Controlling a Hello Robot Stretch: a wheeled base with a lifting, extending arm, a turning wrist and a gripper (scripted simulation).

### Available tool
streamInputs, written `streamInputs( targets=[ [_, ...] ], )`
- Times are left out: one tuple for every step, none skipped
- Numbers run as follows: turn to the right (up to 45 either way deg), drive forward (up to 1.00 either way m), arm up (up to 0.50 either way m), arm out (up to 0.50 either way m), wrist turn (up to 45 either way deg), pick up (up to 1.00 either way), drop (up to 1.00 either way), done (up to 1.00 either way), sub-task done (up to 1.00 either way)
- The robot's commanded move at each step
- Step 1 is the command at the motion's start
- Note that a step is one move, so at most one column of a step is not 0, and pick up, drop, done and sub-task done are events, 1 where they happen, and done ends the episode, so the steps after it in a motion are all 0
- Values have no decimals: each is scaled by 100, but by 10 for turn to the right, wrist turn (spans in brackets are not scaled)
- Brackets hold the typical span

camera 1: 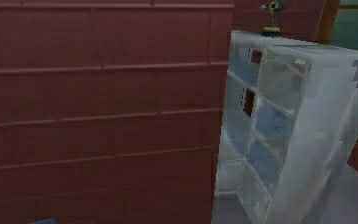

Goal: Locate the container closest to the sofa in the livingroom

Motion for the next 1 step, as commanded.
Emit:
streamInputs(
  targets=[
    [-450,0,0,0,0,0,0,0,0]
  ],
)
